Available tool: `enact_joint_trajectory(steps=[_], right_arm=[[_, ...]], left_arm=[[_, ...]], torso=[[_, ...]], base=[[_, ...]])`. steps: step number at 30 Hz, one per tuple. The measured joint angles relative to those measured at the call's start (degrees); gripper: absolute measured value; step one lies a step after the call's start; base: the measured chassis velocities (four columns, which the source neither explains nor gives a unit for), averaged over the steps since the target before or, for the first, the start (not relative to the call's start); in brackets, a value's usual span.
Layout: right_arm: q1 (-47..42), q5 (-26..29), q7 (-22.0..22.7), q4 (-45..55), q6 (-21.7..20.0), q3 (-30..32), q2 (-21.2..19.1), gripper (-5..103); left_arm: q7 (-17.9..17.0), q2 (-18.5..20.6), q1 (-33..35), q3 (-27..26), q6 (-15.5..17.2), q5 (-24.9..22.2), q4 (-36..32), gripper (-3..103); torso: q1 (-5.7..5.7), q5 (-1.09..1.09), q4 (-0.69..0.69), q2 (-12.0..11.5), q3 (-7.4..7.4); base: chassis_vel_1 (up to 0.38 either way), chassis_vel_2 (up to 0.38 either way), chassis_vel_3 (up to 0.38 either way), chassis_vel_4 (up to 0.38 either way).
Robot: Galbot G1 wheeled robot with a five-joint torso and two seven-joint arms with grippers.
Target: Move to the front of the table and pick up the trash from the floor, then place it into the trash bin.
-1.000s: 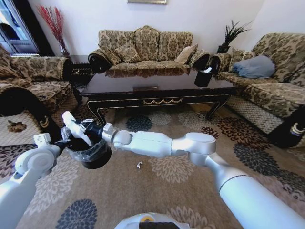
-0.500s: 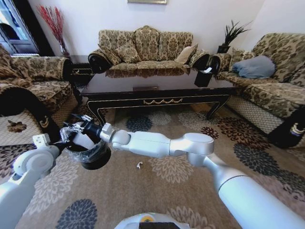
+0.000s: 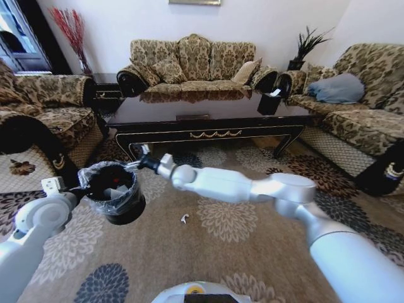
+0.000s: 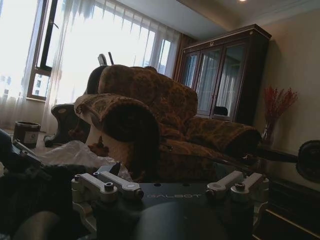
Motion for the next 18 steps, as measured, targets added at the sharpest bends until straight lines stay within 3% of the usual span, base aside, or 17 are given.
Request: enact_joint_trajectory(steps=[7,10,14,18], right_arm=[[-2.3,-2.3,-4.1,-6.2,-3.1,0.0,-6.1,100],[-3.1,-2.8,-9.1,-9.2,-6.6,-0.5,-9.2,100],[-4.2,-4.5,-13.5,-12.1,-8.3,-2.1,-10.6,100],[-6.1,-7.8,-19.6,-15.6,-6.9,-4.2,-9.6,100]], left_arm=[[-0.3,1.1,0.0,-0.6,0.0,-1.0,-0.1,3],[-0.5,1.4,0.0,-0.7,0.0,-1.3,-0.5,3],[-0.6,1.6,0.2,-1.2,0.0,-1.7,-0.9,3],[-0.7,1.7,0.3,-1.6,0.0,-2.0,-1.1,3]], torso=[[0.00,-0.01,-0.02,0.0,0.00],[0.00,-0.01,-0.02,0.0,0.01],[0.00,-0.02,-0.02,0.0,0.00],[0.00,-0.02,-0.01,0.0,0.00]], base=[[0.000,0.000,0.000,0.000],[0.000,0.000,0.000,0.000],[0.000,0.000,0.000,0.000],[0.000,0.000,0.000,0.000]])
